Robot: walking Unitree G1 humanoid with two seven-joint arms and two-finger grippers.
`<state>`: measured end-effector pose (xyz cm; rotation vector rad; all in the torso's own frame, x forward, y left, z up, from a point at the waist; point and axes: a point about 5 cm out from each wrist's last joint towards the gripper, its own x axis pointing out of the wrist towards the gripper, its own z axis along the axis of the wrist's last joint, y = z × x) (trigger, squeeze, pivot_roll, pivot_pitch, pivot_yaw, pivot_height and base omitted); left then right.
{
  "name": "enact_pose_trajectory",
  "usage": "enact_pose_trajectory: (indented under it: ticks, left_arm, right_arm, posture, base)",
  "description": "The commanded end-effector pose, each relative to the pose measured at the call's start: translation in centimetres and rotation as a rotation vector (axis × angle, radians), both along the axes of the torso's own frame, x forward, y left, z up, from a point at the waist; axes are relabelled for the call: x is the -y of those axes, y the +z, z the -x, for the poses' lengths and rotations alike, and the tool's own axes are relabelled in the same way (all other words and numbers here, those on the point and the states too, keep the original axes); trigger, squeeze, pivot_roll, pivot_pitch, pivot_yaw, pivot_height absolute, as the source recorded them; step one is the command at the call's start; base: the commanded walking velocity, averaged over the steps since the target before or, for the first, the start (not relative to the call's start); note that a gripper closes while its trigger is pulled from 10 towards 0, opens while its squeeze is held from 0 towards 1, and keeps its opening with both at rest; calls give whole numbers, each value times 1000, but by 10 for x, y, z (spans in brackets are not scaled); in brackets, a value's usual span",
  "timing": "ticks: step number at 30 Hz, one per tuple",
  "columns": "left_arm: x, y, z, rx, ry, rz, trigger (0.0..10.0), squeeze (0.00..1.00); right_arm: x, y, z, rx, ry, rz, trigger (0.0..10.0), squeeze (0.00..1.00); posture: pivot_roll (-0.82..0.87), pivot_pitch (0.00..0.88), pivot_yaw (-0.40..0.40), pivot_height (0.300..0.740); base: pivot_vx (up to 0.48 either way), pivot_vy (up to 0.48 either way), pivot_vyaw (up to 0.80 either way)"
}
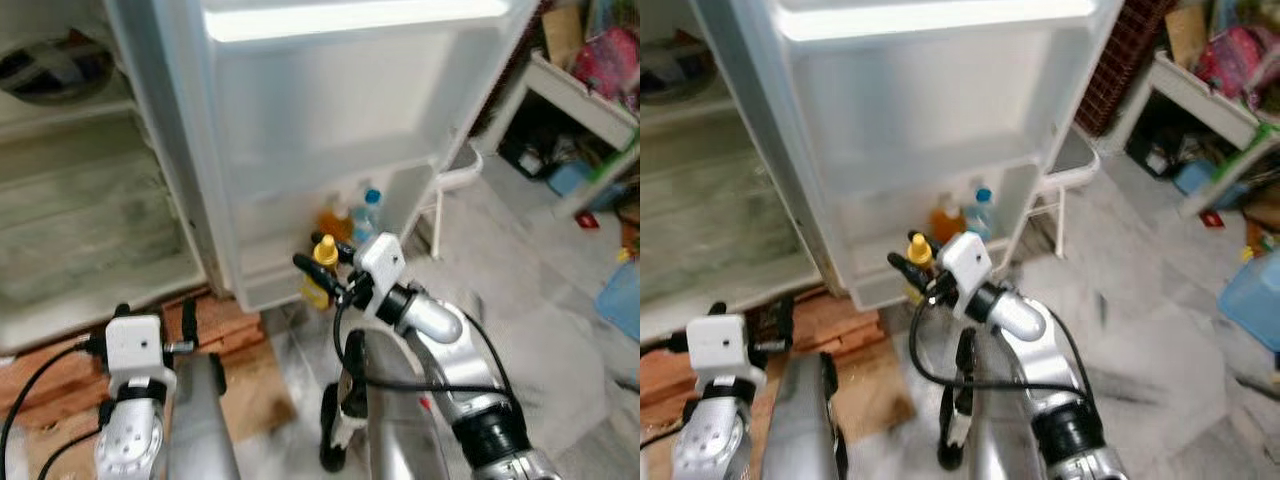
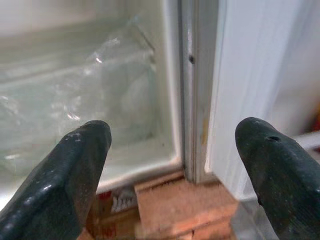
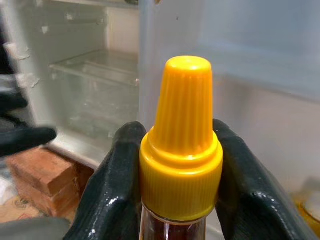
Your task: Restocking fridge
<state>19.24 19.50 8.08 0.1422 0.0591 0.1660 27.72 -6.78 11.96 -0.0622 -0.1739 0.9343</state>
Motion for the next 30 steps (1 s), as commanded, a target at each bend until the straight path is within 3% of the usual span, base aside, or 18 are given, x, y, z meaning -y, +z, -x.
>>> enact_pose_trajectory:
  ticks: [1,12,16,19,25,30]
  left_arm:
    - [0,0,6,-22,5,-3,10000,0]
    - [-8,28,21,4,8,-66,10000,0]
    - [-7,33,32,-16,8,-73,10000,0]
    - [-5,35,37,-30,5,-75,10000,0]
    - [-5,39,40,-44,4,-74,10000,0]
    - [-5,42,43,-55,7,-73,10000,0]
  right_arm:
    - [-9,10,-3,51,36,-5,10000,0]
    - [-28,30,-32,147,34,-6,10000,0]
    - [-33,40,-43,213,16,-5,10000,0]
    - [-35,49,-50,305,-13,27,10000,0]
    - [-35,56,-59,368,-59,55,10000,0]
    - [-31,57,-68,408,-115,99,10000,0]
  posture:
    - [131,221,-94,517]
    - [203,323,-111,512]
    - [233,374,-112,487]
    - [241,396,-109,477]
    - [249,410,-107,477]
    - [263,423,-105,448]
  base:
    - [0,0,0]
    - [0,0,0]
    - [0,0,0]
    - [0,0,0]
    - [0,0,0]
    - [0,0,0]
